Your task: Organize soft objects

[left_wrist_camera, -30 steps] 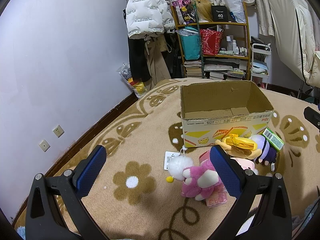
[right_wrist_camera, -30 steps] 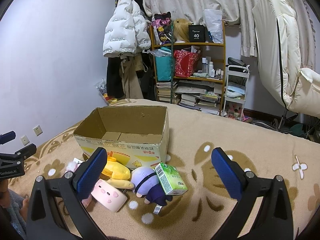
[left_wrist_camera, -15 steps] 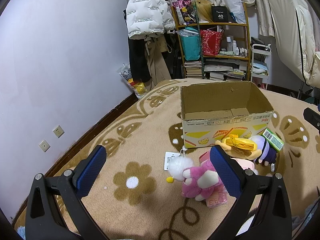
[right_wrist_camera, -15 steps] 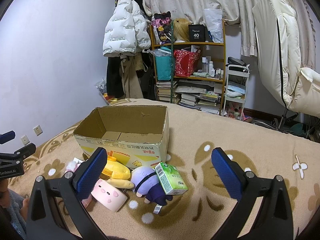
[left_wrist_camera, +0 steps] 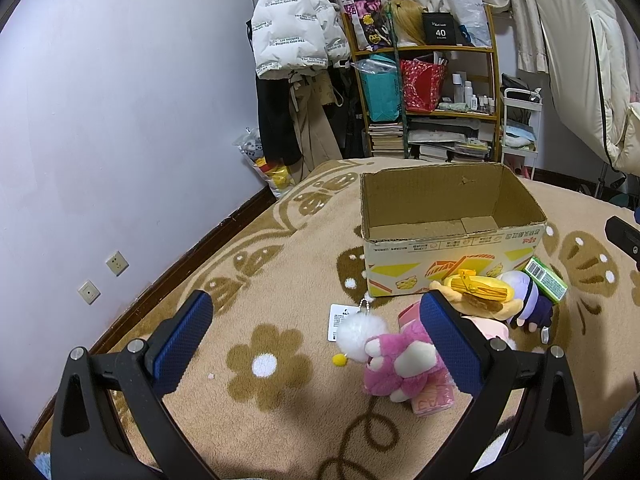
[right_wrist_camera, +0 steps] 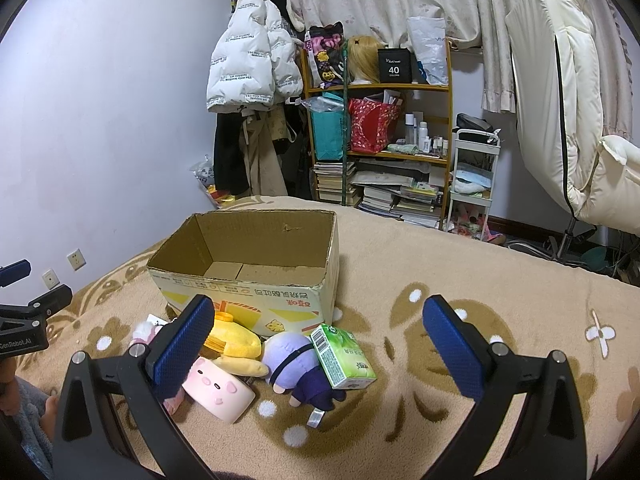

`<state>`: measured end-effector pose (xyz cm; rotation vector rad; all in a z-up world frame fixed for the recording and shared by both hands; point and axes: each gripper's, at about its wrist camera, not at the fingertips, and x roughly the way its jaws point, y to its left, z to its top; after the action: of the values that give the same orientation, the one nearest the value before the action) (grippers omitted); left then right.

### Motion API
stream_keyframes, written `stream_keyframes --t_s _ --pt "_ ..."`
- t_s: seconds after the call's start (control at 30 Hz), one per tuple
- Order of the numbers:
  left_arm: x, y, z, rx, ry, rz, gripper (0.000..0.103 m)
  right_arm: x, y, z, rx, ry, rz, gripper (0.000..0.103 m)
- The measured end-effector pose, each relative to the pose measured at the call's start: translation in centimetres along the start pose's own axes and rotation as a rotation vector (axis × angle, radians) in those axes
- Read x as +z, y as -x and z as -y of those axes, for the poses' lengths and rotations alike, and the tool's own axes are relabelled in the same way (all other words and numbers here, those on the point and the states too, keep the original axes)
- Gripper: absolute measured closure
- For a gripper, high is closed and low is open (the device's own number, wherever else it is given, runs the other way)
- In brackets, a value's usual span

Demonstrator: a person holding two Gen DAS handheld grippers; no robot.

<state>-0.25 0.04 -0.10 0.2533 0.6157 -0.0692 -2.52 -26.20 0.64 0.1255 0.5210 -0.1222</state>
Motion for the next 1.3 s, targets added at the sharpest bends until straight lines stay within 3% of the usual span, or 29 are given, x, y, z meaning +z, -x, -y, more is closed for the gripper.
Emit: stream_keyframes --t_s 1.03,1.3 --pt "0.1 0.0 -0.1 0.000 -0.004 0.001 0.001 -0.1 -0.4 -0.2 0.000 -0.001 -0.005 0.000" --pt "1.1 0.1 0.8 -0.058 -0.034 0.008 0.001 0.0 -0.3 1.3 0.020 -0.010 -0.033 0.000"
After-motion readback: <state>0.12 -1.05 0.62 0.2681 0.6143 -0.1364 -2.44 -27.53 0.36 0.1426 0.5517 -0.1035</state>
